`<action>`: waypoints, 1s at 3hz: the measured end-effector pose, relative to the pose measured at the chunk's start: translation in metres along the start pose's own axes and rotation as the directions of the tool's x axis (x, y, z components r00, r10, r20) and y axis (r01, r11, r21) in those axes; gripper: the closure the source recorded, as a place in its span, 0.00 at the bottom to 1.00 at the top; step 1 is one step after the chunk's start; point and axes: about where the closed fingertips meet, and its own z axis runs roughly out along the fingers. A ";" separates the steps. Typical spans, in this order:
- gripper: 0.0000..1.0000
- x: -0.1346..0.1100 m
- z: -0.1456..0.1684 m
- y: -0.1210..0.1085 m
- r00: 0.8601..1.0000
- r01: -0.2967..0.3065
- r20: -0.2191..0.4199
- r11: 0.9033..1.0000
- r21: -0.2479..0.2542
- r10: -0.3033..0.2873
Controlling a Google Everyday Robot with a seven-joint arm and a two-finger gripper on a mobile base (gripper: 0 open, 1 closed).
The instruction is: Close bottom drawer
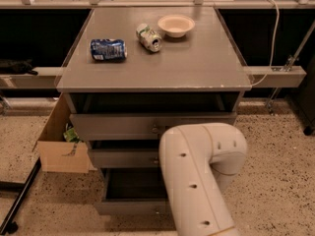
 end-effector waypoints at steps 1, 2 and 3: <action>1.00 -0.018 -0.001 -0.006 0.999 0.016 -0.039 1.000 0.025 -0.015; 1.00 -0.024 0.001 -0.010 0.999 0.020 -0.047 1.000 0.019 -0.019; 1.00 -0.042 0.004 -0.020 0.997 0.032 -0.070 0.999 0.019 -0.031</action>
Offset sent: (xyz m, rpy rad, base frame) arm 0.0155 0.0085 0.0036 -0.0524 0.0018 0.0056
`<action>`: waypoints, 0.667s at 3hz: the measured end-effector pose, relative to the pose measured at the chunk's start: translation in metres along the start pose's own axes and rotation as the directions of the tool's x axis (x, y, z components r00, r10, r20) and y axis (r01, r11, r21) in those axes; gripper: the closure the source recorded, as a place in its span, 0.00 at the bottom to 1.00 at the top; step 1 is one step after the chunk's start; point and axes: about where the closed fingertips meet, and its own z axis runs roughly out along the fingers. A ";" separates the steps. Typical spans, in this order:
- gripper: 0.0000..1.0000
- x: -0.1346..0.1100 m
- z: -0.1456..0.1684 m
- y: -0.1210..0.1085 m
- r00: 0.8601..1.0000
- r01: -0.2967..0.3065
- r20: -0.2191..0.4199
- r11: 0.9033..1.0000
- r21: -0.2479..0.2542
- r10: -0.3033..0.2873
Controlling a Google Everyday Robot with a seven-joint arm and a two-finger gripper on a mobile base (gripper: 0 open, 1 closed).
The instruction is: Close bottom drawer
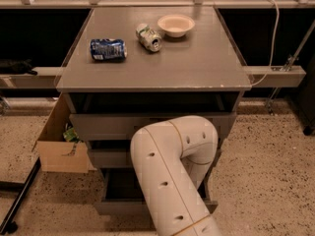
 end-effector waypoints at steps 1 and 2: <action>1.00 -0.030 -0.009 -0.022 1.000 0.003 -0.019 1.000 0.028 -0.002; 1.00 -0.077 -0.028 -0.057 0.999 -0.047 0.007 0.996 0.074 0.046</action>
Offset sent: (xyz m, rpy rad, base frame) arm 0.1033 0.0462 0.0475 -0.0464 -0.0851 -0.0417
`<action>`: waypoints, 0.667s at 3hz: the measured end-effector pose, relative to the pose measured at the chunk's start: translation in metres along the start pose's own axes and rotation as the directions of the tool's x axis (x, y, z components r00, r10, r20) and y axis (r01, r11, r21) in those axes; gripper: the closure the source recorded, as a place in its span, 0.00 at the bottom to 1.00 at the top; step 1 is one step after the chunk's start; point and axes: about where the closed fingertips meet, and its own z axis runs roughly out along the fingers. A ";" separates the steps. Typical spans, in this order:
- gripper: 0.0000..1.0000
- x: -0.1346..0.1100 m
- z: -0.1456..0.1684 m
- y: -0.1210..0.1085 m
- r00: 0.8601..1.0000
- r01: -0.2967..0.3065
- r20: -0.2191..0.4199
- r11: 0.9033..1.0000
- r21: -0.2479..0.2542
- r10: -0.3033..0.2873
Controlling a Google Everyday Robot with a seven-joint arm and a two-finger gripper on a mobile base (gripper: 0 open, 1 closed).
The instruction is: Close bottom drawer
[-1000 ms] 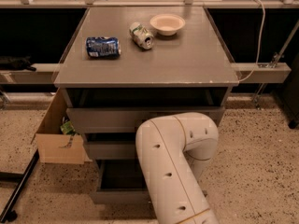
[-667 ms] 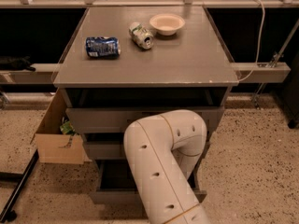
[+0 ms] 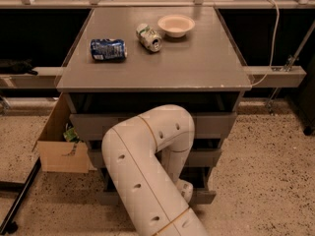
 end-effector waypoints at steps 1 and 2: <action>1.00 0.000 0.000 0.000 1.000 0.000 0.000 1.000 0.000 0.000; 1.00 0.010 0.005 0.007 1.000 -0.009 -0.005 0.999 -0.034 0.009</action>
Offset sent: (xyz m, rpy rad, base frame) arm -0.0096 -0.0073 -0.0104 0.0251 0.0430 -0.0187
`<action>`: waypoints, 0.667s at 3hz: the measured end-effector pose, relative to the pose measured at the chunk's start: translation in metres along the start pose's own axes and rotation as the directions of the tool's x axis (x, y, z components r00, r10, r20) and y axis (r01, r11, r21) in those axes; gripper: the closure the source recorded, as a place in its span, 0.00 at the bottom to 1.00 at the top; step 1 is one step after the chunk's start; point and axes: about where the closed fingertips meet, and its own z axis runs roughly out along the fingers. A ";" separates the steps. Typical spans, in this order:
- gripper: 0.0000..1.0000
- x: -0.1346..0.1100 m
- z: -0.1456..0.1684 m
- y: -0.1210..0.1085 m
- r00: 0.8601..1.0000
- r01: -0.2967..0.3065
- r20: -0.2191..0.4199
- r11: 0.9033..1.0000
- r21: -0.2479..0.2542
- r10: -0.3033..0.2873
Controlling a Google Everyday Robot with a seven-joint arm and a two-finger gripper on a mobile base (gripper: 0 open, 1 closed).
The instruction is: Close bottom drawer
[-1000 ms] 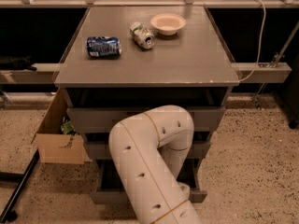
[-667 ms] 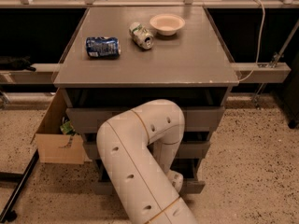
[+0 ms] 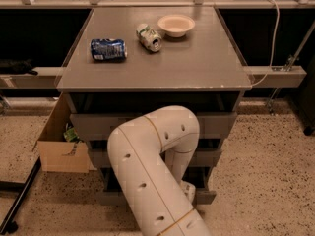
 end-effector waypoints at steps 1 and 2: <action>1.00 0.029 0.006 0.028 0.999 -0.039 0.007 0.996 -0.079 0.039; 1.00 0.055 0.016 0.052 0.999 -0.043 -0.018 0.981 -0.189 0.041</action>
Offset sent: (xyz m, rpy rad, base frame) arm -0.1037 -0.0270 -0.0398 0.1636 0.2666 -0.0582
